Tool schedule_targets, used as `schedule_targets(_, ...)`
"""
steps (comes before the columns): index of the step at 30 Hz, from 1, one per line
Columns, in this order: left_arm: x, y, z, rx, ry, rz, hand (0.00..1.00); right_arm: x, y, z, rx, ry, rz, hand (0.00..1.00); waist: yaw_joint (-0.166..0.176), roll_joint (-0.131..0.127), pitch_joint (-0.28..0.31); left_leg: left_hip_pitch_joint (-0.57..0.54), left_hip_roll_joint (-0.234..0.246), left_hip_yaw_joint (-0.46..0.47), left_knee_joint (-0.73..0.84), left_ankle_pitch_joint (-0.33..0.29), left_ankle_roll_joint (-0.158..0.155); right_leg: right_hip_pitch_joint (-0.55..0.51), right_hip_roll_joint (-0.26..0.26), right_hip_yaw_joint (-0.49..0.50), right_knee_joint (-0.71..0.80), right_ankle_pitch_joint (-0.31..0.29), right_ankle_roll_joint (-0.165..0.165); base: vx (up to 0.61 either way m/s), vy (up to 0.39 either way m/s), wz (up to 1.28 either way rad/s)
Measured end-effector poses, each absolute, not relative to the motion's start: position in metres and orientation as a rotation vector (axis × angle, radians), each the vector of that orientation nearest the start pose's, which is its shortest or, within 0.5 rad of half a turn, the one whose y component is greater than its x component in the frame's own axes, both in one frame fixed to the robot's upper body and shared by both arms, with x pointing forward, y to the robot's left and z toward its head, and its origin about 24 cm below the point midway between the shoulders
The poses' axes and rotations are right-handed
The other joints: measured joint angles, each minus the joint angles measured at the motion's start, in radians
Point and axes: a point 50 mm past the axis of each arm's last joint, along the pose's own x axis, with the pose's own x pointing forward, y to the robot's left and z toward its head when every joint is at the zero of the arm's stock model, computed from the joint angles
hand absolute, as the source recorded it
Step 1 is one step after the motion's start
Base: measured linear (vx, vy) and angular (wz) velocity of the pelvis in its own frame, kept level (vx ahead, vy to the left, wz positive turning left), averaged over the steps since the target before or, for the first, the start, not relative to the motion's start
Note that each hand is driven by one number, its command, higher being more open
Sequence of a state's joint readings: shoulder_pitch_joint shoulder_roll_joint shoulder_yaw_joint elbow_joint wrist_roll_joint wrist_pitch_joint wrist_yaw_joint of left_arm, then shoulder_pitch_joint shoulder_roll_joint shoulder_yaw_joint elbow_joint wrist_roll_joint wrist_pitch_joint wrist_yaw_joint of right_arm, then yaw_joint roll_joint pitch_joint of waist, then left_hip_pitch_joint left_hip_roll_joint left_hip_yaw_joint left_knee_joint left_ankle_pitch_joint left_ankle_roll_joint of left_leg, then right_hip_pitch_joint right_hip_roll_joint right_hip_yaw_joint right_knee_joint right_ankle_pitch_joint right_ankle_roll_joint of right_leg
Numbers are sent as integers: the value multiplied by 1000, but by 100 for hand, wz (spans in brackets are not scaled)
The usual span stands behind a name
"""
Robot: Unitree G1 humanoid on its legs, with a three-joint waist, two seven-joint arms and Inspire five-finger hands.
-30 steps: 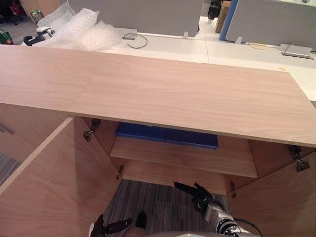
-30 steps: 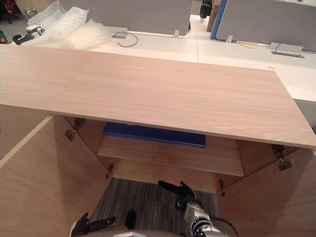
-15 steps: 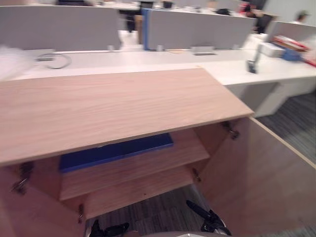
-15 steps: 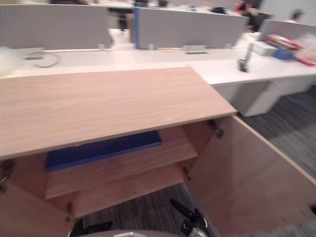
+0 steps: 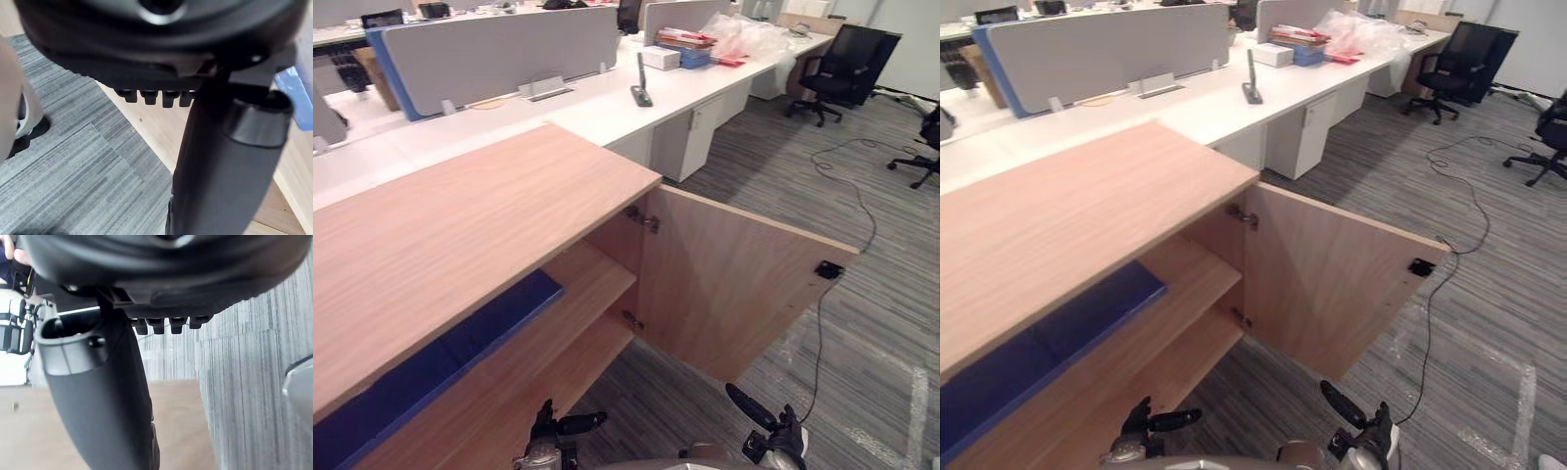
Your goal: Walk over to the cabinet, pick up the folder, carry it to the office cabinet, place the folder inside the office cabinet, then close the office cabinet door
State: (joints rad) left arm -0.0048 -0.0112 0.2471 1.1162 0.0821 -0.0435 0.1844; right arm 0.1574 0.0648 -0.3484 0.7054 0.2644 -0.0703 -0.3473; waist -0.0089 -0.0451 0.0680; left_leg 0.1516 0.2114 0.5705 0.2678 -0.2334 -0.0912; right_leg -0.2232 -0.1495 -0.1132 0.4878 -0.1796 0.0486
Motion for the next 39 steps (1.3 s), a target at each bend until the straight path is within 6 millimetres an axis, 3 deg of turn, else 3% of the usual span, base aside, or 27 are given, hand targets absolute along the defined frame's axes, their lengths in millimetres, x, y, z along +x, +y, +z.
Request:
schedule_targets(2,108,176,-163,17,1099,329,100,108,-228,-130,268,805,-888,100,3,40,-9,6,-22,-108,-94,27,14,34,71,12,-113,58,-21,20,-127,-66)
schedule_targets(4,104,182,-163,20,1104,347,100,104,-235,-130,260,808,-921,100,4,44,-15,15,-16,-130,-121,58,9,38,107,30,-144,75,-34,-11,-27,-43)
schedule_targets(9,98,191,-163,43,1115,352,100,105,-265,-115,147,740,-964,100,-5,45,-7,32,-15,-135,-143,82,-9,57,118,35,-173,101,-37,-5,-4,-7)
schedule_targets(11,86,195,-165,51,1141,358,100,116,-276,-101,87,665,-952,100,-5,46,-10,42,-21,-145,-162,90,-9,71,116,32,-199,114,-34,-46,40,9)
schedule_targets(19,85,203,-165,58,1145,347,100,168,-306,-58,-123,477,-791,100,2,54,-8,38,-38,-196,-206,106,-11,138,102,-4,-337,198,-19,-52,27,14)
schedule_targets(23,80,211,-164,76,1153,346,100,197,-304,-41,-190,407,-659,100,3,61,-10,29,-43,-198,-212,108,-11,139,102,-5,-365,216,-17,-4,4,2)
schedule_targets(28,55,220,-167,109,1215,347,100,236,-279,-31,-258,361,-415,100,8,63,-12,15,-43,-223,-213,116,0,151,109,-9,-419,238,-17,43,-1,0)
schedule_targets(31,46,219,-168,106,1236,348,100,240,-279,-34,-256,378,-405,100,20,65,-15,16,-44,-230,-213,118,0,172,114,-17,-450,249,-17,20,-3,9)
schedule_targets(39,49,219,-168,126,1228,303,100,265,-290,-24,-320,407,-362,100,22,65,-22,6,-57,-256,-249,149,4,208,116,-25,-572,331,-27,-69,-8,2)
